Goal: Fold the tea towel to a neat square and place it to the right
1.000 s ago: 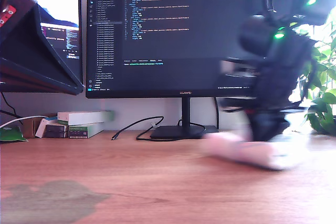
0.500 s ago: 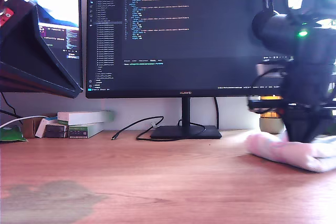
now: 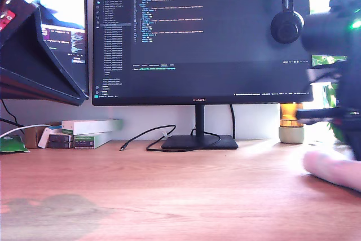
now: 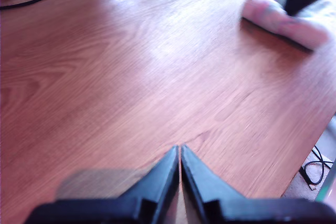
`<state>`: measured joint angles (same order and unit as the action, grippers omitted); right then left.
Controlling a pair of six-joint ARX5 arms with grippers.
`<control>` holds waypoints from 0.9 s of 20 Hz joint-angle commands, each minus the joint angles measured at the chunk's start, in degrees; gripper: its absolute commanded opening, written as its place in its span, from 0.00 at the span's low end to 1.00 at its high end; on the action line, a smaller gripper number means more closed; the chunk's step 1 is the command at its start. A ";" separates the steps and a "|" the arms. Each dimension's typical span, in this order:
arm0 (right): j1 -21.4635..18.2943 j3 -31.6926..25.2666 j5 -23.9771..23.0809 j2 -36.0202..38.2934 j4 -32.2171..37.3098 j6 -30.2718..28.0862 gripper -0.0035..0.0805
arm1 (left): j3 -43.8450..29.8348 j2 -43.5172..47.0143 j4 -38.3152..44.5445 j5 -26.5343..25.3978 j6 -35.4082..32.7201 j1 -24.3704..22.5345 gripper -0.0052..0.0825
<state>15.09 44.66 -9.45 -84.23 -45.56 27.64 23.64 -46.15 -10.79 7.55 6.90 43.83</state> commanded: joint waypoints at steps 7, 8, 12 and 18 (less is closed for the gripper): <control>0.26 -6.29 0.83 8.07 6.43 2.14 0.03 | -0.15 0.20 0.61 -0.15 -0.98 0.17 0.04; 0.26 -6.29 0.83 9.42 6.43 1.22 0.03 | -0.15 0.20 0.79 -0.15 -0.98 0.17 0.04; 0.28 -6.29 -0.81 15.15 7.02 -3.67 0.03 | -0.15 0.20 3.72 -0.13 -0.94 0.17 0.04; 0.11 -6.32 -2.45 21.97 13.18 -15.58 0.03 | -0.17 0.09 8.26 -4.09 -1.40 -3.50 0.04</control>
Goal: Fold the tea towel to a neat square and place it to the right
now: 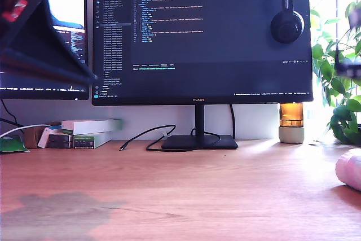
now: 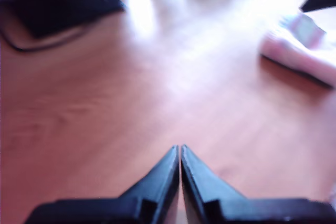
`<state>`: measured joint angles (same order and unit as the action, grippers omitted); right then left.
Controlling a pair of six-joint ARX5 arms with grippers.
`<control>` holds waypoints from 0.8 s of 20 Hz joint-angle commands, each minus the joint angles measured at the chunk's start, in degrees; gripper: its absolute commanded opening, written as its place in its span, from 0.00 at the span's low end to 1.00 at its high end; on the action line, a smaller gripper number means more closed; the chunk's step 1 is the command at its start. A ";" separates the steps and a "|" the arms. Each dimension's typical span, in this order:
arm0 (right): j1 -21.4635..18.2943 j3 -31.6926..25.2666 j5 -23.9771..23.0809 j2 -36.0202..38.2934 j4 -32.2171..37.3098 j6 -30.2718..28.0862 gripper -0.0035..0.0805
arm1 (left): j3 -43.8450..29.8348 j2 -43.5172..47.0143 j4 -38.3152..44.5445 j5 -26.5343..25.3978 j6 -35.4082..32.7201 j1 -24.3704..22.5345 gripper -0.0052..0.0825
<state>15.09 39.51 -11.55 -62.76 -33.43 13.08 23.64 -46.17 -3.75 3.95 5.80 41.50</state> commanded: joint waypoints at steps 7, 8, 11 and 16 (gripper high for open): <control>-0.83 -1.66 1.11 2.80 9.33 -9.09 0.03 | -1.86 0.13 6.75 0.39 -0.92 -15.76 0.04; -1.33 -2.23 1.92 3.26 10.45 -10.56 0.03 | -2.69 0.15 7.82 0.79 -0.92 -17.86 0.04; -3.34 -7.67 5.62 7.56 17.94 -11.52 0.03 | -5.81 0.17 10.67 1.66 -0.92 -22.86 0.04; -12.59 -15.76 12.20 15.19 25.49 -12.11 0.03 | -11.19 1.77 14.67 4.26 -0.90 -29.90 0.04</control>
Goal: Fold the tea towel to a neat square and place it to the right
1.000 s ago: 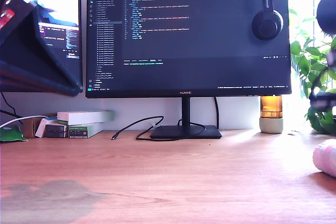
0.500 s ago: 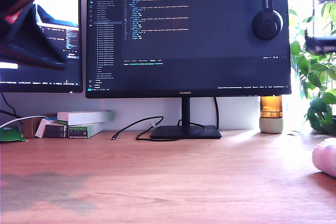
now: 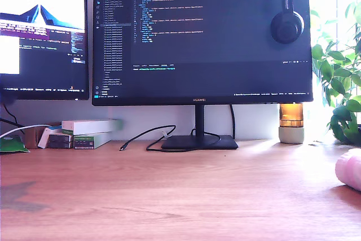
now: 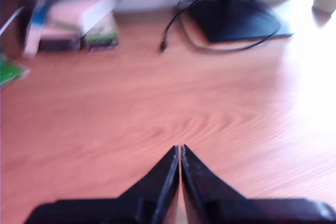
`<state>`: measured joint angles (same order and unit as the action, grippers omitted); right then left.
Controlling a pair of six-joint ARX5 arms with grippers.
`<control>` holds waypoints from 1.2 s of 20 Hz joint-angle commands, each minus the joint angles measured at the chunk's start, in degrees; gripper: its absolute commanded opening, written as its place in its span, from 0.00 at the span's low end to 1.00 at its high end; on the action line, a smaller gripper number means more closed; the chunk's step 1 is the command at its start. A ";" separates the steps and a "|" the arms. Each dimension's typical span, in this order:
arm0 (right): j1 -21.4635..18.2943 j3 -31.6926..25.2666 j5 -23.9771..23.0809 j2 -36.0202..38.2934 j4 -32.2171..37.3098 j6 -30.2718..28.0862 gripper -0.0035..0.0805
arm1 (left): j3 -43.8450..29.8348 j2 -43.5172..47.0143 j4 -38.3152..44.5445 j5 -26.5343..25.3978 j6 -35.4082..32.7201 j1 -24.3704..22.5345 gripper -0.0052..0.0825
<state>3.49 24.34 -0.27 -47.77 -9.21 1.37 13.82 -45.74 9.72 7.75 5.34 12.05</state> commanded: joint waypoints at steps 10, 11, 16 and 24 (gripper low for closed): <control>-4.04 -7.58 4.94 4.96 12.72 -3.78 0.03 | -9.81 10.21 4.68 0.74 -0.42 -5.09 0.04; -4.28 -8.20 4.11 5.57 13.77 -4.31 0.03 | -10.21 11.15 4.68 0.57 -0.44 -5.09 0.04; -4.72 -13.81 4.57 11.37 20.02 -5.90 0.03 | -11.65 17.09 2.78 -0.74 -0.87 -5.20 0.04; -5.14 -20.74 13.53 22.71 21.31 -6.43 0.03 | -11.67 24.52 -1.79 -0.74 -2.27 -5.31 0.04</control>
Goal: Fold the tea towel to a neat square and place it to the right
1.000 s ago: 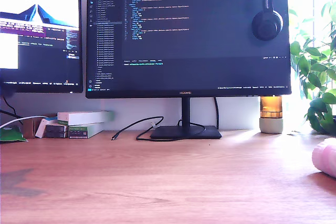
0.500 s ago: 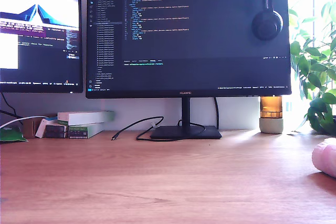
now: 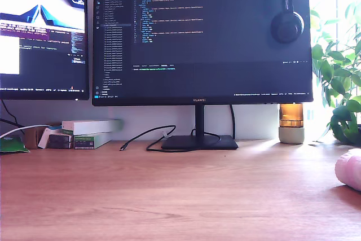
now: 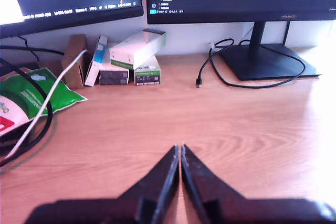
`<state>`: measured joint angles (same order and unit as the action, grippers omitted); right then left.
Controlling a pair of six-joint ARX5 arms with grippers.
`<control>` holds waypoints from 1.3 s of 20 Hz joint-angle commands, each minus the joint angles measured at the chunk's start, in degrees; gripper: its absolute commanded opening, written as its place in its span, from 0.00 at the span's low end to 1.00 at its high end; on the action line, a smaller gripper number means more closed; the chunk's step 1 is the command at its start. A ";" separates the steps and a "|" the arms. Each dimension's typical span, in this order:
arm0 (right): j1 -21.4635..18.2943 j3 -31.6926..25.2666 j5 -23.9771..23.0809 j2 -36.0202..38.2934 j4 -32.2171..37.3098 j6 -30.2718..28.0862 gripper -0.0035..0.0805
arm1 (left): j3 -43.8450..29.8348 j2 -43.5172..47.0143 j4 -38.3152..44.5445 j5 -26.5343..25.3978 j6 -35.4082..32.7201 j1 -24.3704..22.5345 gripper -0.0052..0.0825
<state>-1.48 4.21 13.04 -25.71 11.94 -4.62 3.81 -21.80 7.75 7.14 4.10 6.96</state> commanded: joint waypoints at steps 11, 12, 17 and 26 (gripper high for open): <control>-0.15 -0.63 -2.08 14.27 -9.42 -0.13 0.03 | -1.99 16.85 -12.00 -0.15 -2.21 -0.22 0.04; -0.15 -0.63 -2.05 15.43 -10.84 -0.13 0.03 | -1.99 18.29 -12.92 -0.13 -2.21 -0.22 0.04; -0.15 -0.63 -2.05 20.39 -17.16 0.17 0.03 | -1.99 22.56 -16.02 -0.15 -2.21 -0.20 0.04; -0.15 -0.61 -1.81 21.51 -31.30 0.13 0.03 | -1.97 22.56 -24.92 -0.13 -1.09 -0.20 0.04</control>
<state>-1.48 4.23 11.20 -4.01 -19.38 -4.56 3.20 0.19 -17.78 7.03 2.83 6.96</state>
